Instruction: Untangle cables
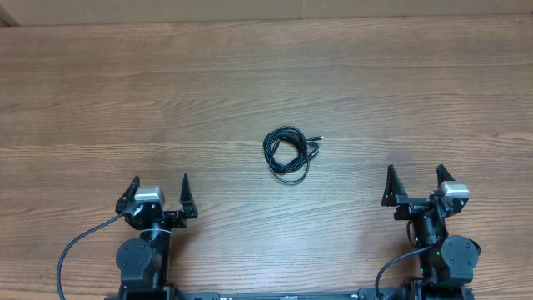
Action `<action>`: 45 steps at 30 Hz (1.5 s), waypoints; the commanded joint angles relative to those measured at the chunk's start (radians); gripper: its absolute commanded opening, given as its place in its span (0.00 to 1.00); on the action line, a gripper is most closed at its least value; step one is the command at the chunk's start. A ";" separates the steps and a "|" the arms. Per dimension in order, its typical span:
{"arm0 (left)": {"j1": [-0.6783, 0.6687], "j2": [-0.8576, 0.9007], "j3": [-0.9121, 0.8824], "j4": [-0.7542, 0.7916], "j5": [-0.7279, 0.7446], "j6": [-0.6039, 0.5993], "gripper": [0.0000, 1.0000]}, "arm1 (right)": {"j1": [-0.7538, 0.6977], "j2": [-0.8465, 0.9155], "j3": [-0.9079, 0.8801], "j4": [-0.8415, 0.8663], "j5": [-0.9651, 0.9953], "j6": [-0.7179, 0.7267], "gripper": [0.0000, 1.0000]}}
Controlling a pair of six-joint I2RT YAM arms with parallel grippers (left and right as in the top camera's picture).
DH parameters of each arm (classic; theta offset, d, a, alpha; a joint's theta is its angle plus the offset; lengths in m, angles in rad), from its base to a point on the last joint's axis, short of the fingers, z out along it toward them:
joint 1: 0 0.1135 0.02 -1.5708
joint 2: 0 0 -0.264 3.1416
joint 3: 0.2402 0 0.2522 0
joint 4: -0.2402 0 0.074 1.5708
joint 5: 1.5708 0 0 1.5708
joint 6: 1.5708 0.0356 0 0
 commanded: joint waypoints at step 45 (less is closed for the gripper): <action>0.005 0.552 0.916 -0.822 0.600 -0.177 1.00 | -0.008 -0.011 -0.010 0.004 -0.002 -0.013 1.00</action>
